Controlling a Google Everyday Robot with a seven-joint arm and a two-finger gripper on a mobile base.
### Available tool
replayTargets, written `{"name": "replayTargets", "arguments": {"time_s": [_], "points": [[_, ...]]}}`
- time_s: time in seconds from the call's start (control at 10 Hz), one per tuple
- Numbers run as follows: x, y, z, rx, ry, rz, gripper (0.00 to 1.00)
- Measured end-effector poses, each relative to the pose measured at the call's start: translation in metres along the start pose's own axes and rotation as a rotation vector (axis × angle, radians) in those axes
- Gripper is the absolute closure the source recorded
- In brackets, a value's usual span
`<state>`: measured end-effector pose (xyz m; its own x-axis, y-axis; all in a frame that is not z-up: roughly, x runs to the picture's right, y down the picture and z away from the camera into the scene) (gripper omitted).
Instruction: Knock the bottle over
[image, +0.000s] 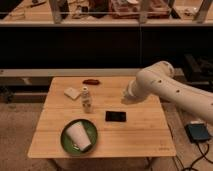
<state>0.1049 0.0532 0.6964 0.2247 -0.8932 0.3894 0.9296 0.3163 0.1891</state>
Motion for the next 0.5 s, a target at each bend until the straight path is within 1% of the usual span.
{"name": "replayTargets", "arguments": {"time_s": [0.1, 0.2, 0.3, 0.4, 0.5], "points": [[-0.003, -0.004, -0.001, 0.007, -0.007, 0.001, 0.70], [-0.007, -0.006, -0.006, -0.005, -0.053, -0.005, 0.70], [-0.009, 0.001, -0.009, -0.014, -0.095, -0.016, 0.70], [-0.010, 0.005, -0.011, -0.014, -0.121, -0.024, 0.70], [-0.005, 0.002, -0.015, -0.020, -0.126, -0.031, 0.70]]}}
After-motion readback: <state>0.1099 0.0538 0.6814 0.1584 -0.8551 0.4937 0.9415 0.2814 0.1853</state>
